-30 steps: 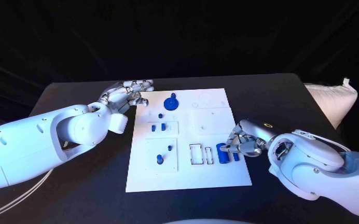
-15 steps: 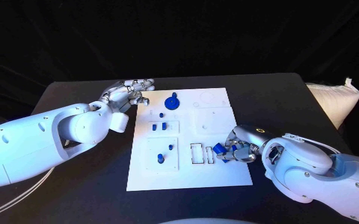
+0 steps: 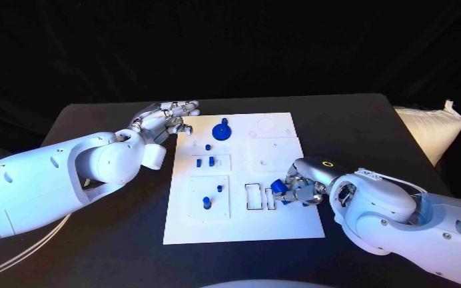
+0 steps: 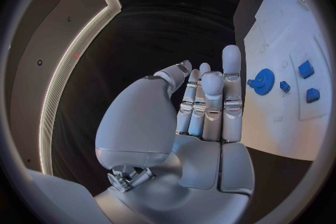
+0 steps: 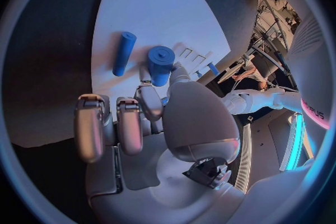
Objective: Assemble the parts on the task board
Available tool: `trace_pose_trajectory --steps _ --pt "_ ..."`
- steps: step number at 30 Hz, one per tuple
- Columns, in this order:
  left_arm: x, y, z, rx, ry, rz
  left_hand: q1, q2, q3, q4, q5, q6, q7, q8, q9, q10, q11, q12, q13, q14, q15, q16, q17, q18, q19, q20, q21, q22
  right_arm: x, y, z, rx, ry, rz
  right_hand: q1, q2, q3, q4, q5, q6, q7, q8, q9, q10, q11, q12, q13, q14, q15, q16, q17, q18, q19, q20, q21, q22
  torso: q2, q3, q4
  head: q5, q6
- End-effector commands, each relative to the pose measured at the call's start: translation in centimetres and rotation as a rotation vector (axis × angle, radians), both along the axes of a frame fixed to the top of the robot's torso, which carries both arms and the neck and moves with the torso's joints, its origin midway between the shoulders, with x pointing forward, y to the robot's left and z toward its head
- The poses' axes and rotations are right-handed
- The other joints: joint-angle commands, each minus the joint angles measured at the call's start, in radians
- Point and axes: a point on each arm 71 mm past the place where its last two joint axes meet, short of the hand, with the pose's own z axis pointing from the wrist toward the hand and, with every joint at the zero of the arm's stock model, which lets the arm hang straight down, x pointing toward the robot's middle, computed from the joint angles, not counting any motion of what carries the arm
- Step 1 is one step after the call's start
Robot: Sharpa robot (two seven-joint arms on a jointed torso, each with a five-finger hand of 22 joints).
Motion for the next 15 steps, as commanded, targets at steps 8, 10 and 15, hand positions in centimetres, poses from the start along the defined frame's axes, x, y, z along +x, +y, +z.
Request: trace_pose_trajectory --steps 8,10,15 --pt "-0.1 -0.2 0.1 -0.011 -0.011 -0.018 0.003 0.008 -0.005 -0.004 0.003 -0.008 0.000 0.005 0.000 -0.007 -0.002 0.005 0.002 -0.007 0.002 -0.003 -0.003 0.011 0.003 0.002 -0.004 -0.002 -0.9 -0.3 0.1 0.149 -0.005 -0.096 0.100 0.062 0.072 -0.040 0.064 0.008 -0.011 0.011 0.026 0.035 -0.024 0.124 0.240 0.095 -0.015 0.006 0.216 -0.015 0.058 -0.016 0.007 0.151 -0.001 -0.0001 -0.0009 0.000 0.002" --pt "-0.1 -0.2 0.1 -0.011 -0.011 -0.019 0.005 0.011 -0.004 -0.007 0.003 -0.009 0.000 0.006 0.000 -0.009 -0.002 0.008 0.002 -0.009 0.002 -0.002 -0.005 0.011 0.003 0.002 -0.005 -0.002 -1.1 -0.2 0.5 0.186 -0.001 -0.114 0.100 0.060 0.073 -0.040 0.067 0.008 -0.011 0.011 0.027 0.035 -0.024 0.124 0.241 0.095 -0.015 0.006 0.216 -0.015 0.058 -0.016 0.007 0.150 -0.001 -0.0006 -0.0006 -0.002 0.003" --pt "-0.1 -0.2 0.1 -0.012 -0.010 -0.021 0.005 0.011 -0.004 -0.007 0.003 -0.009 0.000 0.006 0.000 -0.009 -0.002 0.008 0.002 -0.009 0.002 -0.002 -0.005 0.011 0.003 0.002 -0.005 -0.002 -1.2 0.1 0.9 0.241 0.016 -0.138 0.094 0.056 0.077 -0.035 0.079 0.005 -0.009 0.011 0.031 0.035 -0.024 0.123 0.242 0.095 -0.014 0.007 0.217 -0.015 0.058 -0.016 0.007 0.151 0.000 -0.0009 0.0003 -0.004 0.004"
